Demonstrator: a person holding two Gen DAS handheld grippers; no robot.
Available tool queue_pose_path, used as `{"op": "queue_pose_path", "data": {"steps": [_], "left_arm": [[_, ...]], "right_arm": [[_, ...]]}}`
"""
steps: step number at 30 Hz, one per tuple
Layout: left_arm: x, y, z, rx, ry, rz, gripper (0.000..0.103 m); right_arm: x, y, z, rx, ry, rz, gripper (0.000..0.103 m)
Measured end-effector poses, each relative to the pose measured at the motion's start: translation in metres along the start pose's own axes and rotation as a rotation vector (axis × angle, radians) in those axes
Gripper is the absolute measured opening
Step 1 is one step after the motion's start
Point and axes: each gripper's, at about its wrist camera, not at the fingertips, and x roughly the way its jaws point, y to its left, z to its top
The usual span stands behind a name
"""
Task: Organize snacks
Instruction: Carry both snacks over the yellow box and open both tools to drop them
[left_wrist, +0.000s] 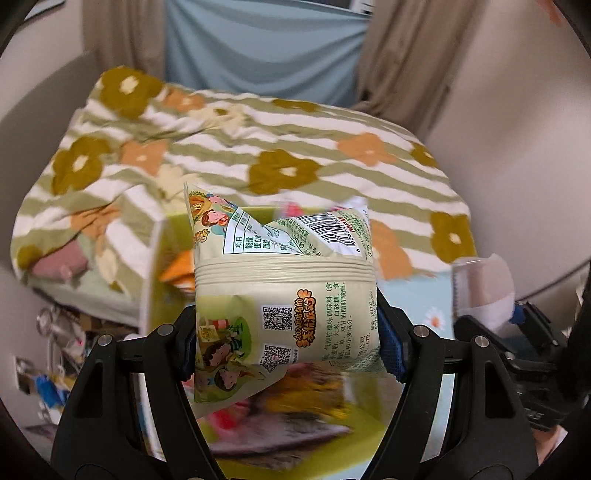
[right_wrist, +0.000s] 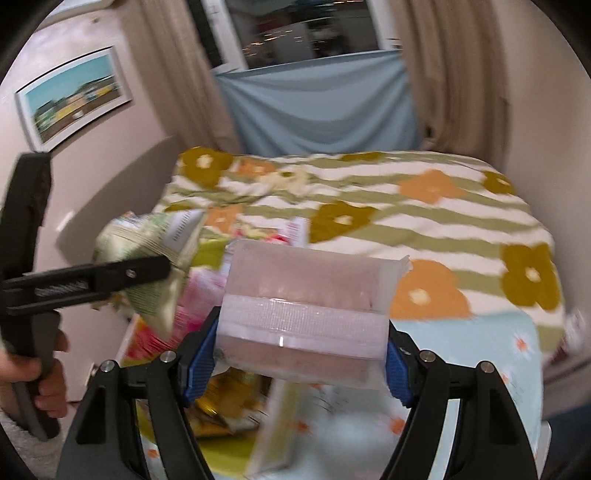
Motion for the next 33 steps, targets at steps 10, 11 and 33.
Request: {"op": "queue_pose_path", "data": {"steps": [10,11,33], "left_arm": [[0.055,0.053,0.002,-0.059,0.07,0.028,0.102],[0.053,0.054,0.001,-0.061,0.056,0.026,0.103],[-0.01,0.075,-0.048,-0.064,-0.004,0.029,0.103]], "right_arm": [[0.052,0.042,0.022,-0.073,0.047,0.061,0.072],[0.054,0.042,0.022,-0.073,0.052,0.061,0.072],[0.042,0.061,0.012,-0.067,0.061,0.07,0.072]]}}
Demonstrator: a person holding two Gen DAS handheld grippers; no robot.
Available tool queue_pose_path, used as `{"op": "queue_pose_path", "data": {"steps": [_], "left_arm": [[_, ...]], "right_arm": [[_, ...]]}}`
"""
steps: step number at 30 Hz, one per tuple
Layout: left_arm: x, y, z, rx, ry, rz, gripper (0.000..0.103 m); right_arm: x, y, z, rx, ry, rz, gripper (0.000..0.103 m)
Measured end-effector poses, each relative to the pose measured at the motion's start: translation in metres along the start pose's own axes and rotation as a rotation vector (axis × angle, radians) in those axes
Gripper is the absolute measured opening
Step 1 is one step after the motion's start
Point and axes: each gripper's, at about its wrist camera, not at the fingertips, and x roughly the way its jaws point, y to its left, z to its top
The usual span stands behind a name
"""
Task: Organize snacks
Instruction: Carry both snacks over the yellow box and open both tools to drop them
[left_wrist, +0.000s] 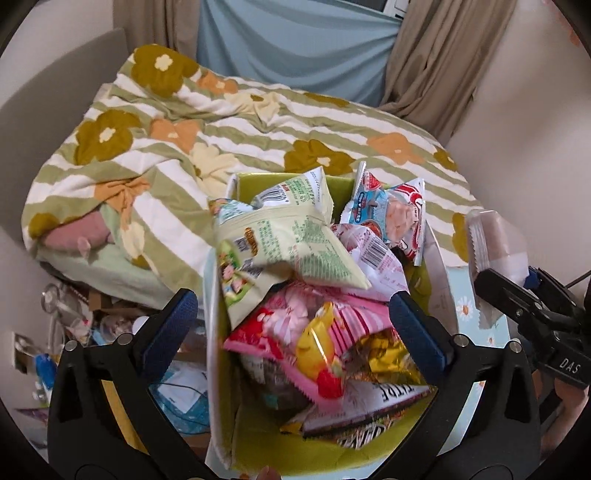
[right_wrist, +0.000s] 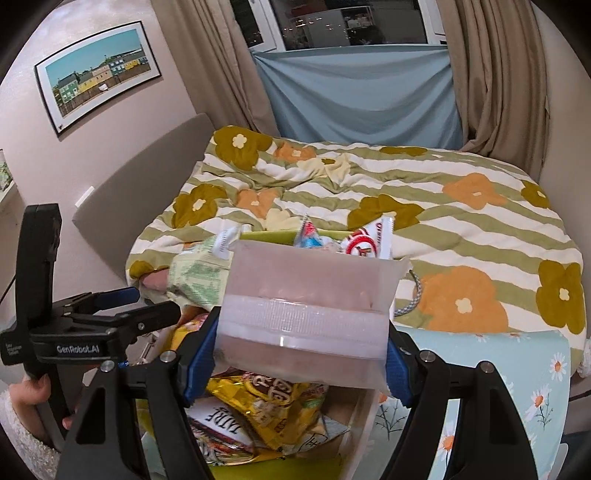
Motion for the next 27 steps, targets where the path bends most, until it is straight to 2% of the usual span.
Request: {"op": "queue_pose_path", "data": {"steps": [13,16,17,18,19,27], "left_arm": [[-0.043,0.036,-0.032,-0.083,-0.046,0.074,0.103],[-0.044,0.04,-0.042,-0.091,-0.037,0.082,0.103],[-0.043,0.041,-0.046,-0.092,-0.032,0.084,0.103],[-0.042,0.043,-0.049,-0.093,-0.026,0.085,0.103],[-0.04,0.044,-0.053,-0.092,-0.017,0.085,0.103],[-0.03,0.035,-0.068,-0.06,0.018,0.089,0.103]], "right_arm": [[0.009,0.053,-0.012,-0.106,0.042,0.102,0.073],[0.021,0.057,-0.02,-0.102,0.076,0.092,0.077],[0.024,0.057,-0.024,-0.096,0.078,0.082,0.085],[0.025,0.055,-0.026,-0.092,0.075,0.075,0.098],[0.024,0.053,-0.03,-0.085,0.066,0.065,0.103],[0.01,0.035,-0.045,-0.021,0.036,0.027,0.103]]}}
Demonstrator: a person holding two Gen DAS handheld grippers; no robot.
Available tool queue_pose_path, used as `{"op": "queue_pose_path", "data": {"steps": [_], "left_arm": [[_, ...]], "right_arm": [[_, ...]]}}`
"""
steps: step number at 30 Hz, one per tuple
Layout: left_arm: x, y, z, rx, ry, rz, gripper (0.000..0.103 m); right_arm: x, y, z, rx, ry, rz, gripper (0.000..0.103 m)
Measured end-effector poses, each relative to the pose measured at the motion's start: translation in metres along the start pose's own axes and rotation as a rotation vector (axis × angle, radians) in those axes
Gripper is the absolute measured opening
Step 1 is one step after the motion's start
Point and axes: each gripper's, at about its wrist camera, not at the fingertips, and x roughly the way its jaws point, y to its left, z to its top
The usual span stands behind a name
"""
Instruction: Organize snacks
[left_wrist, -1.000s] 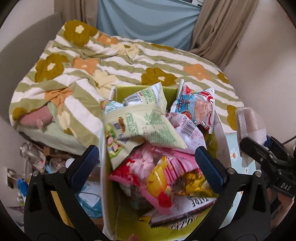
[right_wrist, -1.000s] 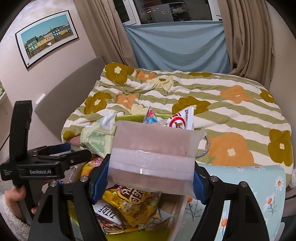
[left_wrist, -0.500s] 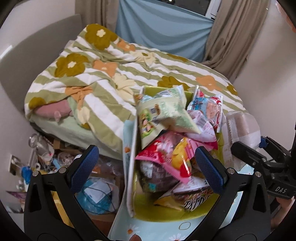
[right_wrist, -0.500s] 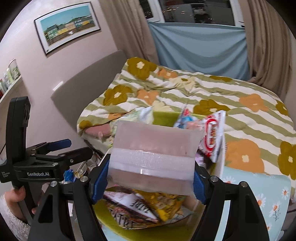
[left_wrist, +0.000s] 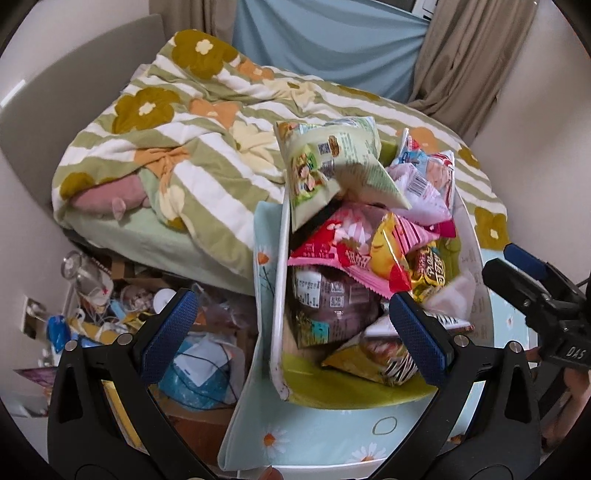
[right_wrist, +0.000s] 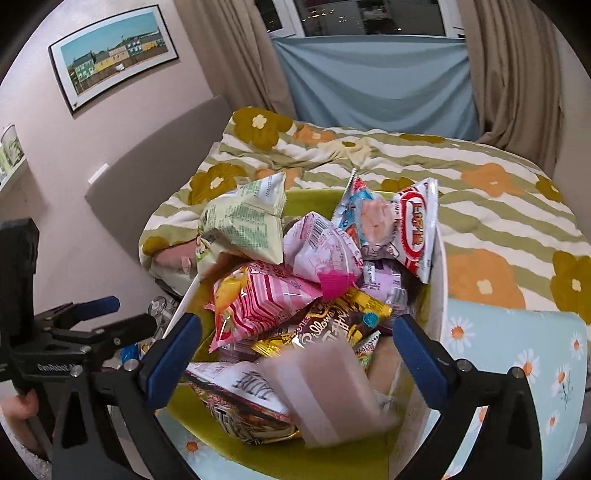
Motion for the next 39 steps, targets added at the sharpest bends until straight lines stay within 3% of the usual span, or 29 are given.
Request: {"op": "queue_pose_path", "data": {"steps": [9,15,21,26,39], "left_arm": [[-0.029,-0.029,-0.007,0.03,-0.063,0.018,0.103],[-0.07,-0.07,-0.013,0.068,-0.155,0.023,0.103],[-0.113,-0.112,-0.028,0.111,-0.284,0.043,0.103],[-0.138,-0.141,-0.047,0.17,-0.38,0.06,0.103],[-0.151,-0.169,-0.081,0.221,-0.411,0.017,0.103]], "right_arm": [[-0.037,0.0,0.001,-0.004,-0.067,0.008,0.103],[-0.092,-0.012,-0.002,-0.01,-0.149,-0.042,0.103],[-0.154,-0.032,-0.015,0.04,-0.216,-0.168,0.103],[-0.186,-0.046,-0.036,0.059,-0.219,-0.285,0.103],[-0.229,-0.052,-0.082,0.075,-0.253,-0.45,0.103]]}}
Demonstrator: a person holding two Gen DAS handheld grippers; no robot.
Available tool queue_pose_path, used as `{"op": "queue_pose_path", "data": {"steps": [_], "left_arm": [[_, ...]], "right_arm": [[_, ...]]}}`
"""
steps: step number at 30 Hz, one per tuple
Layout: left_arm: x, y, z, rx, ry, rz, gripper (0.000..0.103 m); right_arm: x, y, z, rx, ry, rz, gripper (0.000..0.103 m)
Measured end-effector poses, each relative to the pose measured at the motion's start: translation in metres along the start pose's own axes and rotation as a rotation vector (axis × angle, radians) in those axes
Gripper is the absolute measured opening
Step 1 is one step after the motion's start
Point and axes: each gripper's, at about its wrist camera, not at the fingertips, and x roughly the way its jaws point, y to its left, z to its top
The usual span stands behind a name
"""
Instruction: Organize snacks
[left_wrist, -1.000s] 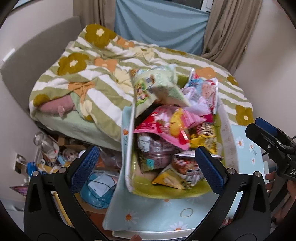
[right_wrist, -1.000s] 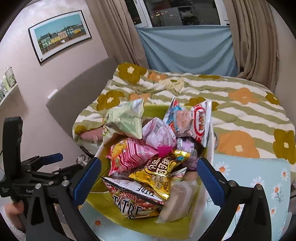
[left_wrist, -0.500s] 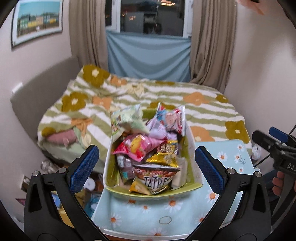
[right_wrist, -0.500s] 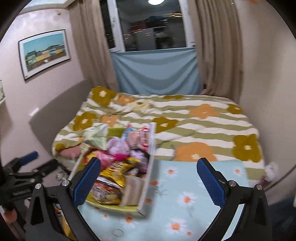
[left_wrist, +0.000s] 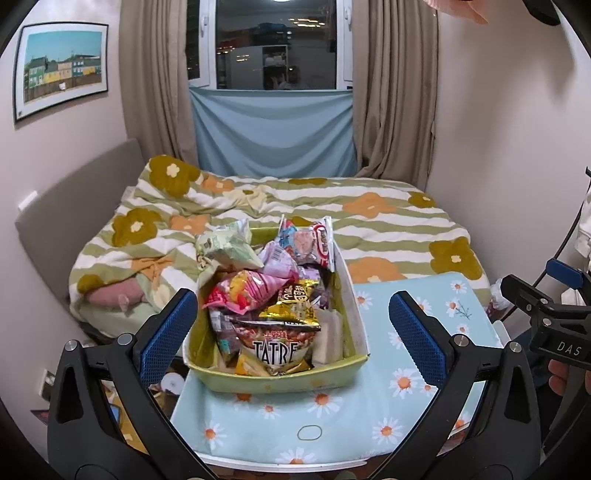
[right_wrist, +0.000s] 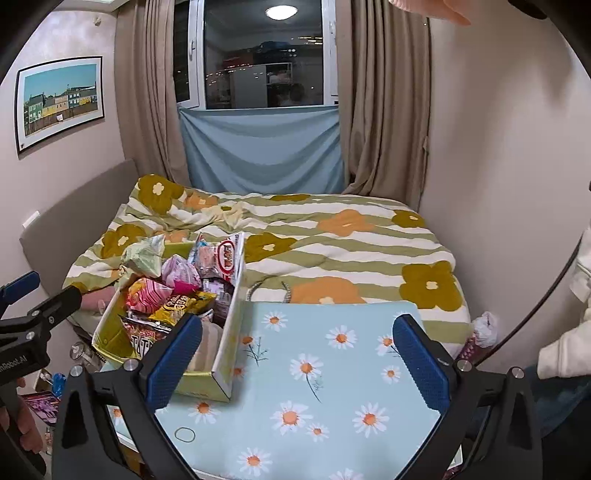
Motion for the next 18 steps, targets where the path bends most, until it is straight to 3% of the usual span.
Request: {"op": "queue_pose_path", "data": {"steps": [18], "left_arm": [[-0.008,-0.0093,-0.0072,0.01,-0.001,0.001,0.103]], "right_arm": [[-0.009,-0.011,-0.0075,0.02,0.004,-0.02,0.103]]}}
